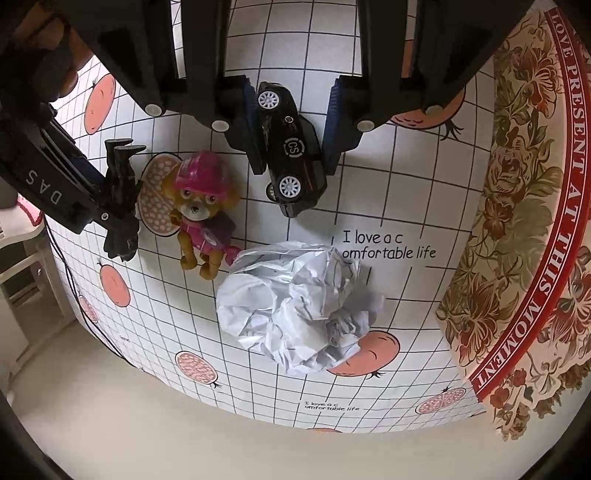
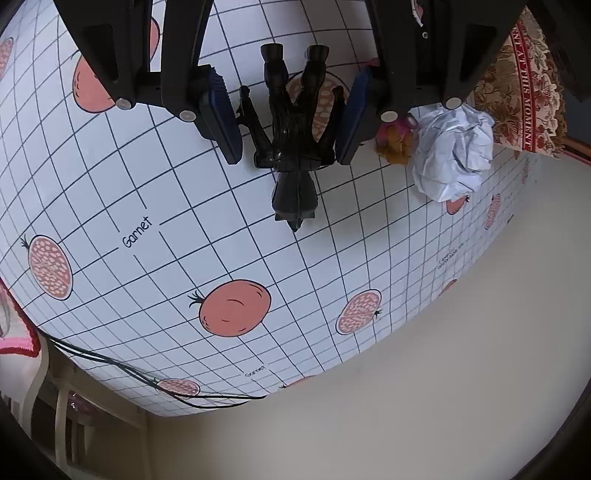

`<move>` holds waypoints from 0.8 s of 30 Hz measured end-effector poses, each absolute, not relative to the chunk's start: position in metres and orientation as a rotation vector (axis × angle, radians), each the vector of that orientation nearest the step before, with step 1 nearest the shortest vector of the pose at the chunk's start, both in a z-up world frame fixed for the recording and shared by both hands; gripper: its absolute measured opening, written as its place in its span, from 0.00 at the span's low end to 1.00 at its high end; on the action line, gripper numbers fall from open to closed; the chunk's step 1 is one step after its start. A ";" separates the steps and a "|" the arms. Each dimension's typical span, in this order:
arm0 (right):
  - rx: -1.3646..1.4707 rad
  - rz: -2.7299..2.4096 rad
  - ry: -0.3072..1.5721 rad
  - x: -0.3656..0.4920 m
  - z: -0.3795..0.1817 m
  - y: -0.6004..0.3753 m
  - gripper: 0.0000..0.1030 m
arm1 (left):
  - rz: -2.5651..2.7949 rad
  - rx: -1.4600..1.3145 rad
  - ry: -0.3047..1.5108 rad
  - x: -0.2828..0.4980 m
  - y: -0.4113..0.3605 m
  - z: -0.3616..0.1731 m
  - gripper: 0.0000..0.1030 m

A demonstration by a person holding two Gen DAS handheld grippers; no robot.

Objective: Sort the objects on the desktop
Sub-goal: 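Lift the toy car and black figure and carry both over the box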

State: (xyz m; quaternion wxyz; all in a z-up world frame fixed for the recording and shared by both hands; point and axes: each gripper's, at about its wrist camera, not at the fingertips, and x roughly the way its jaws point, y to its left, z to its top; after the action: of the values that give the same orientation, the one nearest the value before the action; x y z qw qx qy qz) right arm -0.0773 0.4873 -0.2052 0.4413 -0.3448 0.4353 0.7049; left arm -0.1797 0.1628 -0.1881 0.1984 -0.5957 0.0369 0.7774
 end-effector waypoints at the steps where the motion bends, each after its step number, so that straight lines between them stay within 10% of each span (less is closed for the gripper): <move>1: -0.853 1.751 1.082 -0.076 -0.203 0.487 0.54 | 2.176 -1.662 0.099 -0.179 0.163 -0.187 0.31; 24: -0.644 1.882 0.918 -0.062 -0.086 0.452 0.54 | 2.277 -1.359 -0.059 -0.193 0.149 -0.102 0.31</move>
State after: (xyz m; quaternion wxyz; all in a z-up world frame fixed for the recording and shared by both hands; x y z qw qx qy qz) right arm -0.0624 0.4517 -0.0860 0.4579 -0.2614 0.3725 0.7637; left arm -0.1930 0.1492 -0.1022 0.2421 -0.4970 -0.0214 0.8330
